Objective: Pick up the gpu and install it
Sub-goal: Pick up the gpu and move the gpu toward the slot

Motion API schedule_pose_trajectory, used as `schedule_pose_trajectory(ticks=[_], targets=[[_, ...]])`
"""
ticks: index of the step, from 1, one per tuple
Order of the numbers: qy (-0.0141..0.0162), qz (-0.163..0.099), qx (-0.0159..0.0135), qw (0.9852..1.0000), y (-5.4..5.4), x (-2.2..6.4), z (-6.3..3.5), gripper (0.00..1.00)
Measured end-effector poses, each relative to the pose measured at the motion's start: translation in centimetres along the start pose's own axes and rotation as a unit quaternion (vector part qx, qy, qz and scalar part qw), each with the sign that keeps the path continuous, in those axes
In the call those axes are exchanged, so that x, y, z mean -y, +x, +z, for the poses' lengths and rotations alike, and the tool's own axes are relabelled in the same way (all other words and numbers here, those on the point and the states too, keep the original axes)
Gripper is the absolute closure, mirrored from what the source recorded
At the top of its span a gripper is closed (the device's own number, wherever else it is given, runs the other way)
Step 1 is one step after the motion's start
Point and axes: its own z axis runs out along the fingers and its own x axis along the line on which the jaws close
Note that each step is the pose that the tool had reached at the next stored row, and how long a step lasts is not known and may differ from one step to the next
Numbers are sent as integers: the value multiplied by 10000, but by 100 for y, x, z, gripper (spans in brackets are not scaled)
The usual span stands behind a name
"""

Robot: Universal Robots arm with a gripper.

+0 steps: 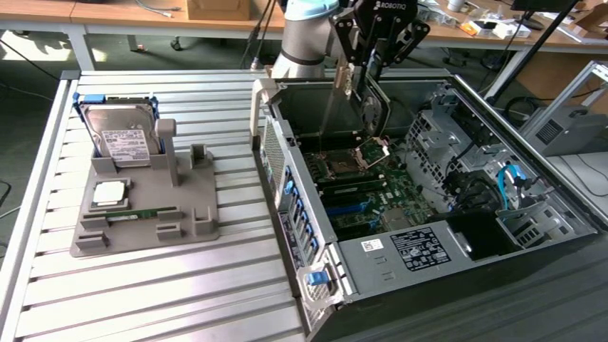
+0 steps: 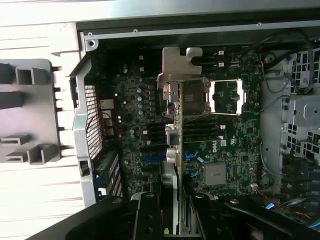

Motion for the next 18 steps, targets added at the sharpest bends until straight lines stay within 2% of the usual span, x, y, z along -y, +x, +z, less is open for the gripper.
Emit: schedule_pose_trajectory(ticks=[18], targets=[[0, 0, -1, 10000, -78, -7, 8, 73]])
